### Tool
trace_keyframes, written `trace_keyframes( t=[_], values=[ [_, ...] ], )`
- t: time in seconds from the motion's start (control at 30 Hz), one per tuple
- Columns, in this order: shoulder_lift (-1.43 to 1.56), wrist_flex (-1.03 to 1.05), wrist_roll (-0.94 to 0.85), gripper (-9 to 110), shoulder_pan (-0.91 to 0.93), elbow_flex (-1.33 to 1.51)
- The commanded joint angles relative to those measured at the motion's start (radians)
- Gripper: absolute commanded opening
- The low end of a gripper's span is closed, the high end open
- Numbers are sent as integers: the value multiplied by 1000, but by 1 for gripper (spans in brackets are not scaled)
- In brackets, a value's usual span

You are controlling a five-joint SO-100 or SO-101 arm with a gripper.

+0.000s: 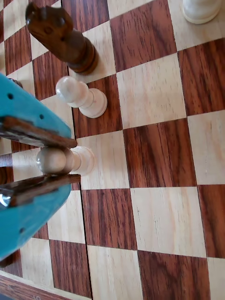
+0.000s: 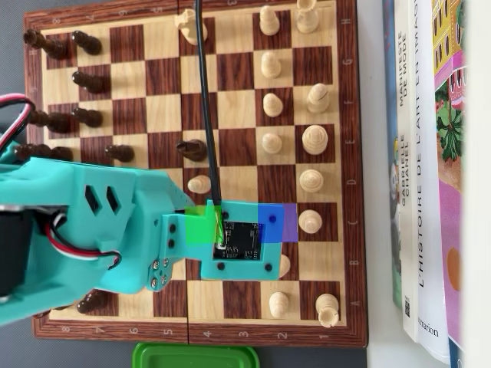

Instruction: Play chess

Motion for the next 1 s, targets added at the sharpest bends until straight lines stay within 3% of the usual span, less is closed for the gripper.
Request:
trace_keyframes(
  t=[0.0,0.8,0.97],
  values=[
    [6,-14,-5,6,18,-12],
    [-58,-60,0,6,9,-17],
    [-58,-60,2,12,6,-17]
  ],
)
